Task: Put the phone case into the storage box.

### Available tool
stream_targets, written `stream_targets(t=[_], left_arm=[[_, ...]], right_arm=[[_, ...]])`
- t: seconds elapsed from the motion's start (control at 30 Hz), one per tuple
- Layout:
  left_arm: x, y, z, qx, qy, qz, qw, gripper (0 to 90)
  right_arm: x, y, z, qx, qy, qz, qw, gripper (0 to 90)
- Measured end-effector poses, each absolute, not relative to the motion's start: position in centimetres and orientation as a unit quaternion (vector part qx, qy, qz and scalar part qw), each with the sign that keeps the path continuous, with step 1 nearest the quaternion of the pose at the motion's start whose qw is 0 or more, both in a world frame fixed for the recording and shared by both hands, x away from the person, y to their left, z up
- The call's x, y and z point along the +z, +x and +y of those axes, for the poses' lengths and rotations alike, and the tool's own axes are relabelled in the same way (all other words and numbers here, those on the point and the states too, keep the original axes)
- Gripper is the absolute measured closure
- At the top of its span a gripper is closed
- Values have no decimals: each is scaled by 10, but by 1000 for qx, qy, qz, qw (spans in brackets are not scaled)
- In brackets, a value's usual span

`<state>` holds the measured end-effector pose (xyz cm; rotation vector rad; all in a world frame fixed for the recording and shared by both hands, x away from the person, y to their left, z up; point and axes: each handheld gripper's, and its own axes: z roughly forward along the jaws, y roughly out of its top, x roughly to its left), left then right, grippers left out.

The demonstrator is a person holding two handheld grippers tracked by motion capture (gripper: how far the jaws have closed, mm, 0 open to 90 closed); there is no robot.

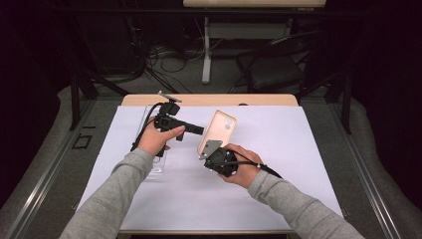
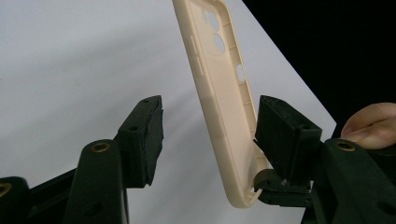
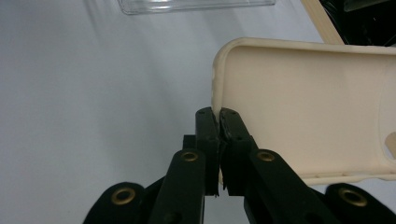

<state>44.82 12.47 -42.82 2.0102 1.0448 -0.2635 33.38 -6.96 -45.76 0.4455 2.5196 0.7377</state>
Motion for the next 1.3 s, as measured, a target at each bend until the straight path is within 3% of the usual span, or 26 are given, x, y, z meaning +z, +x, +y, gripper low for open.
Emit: stream_targets(t=[0.63, 1.3], left_arm=[[-435, 448, 114, -128, 798, 422, 411, 444], [-441, 451, 112, -151, 794, 431, 402, 602]], right_arm=[[-458, 331, -67, 272, 158, 920, 234, 877], [-460, 328, -64, 271, 143, 922, 238, 876]])
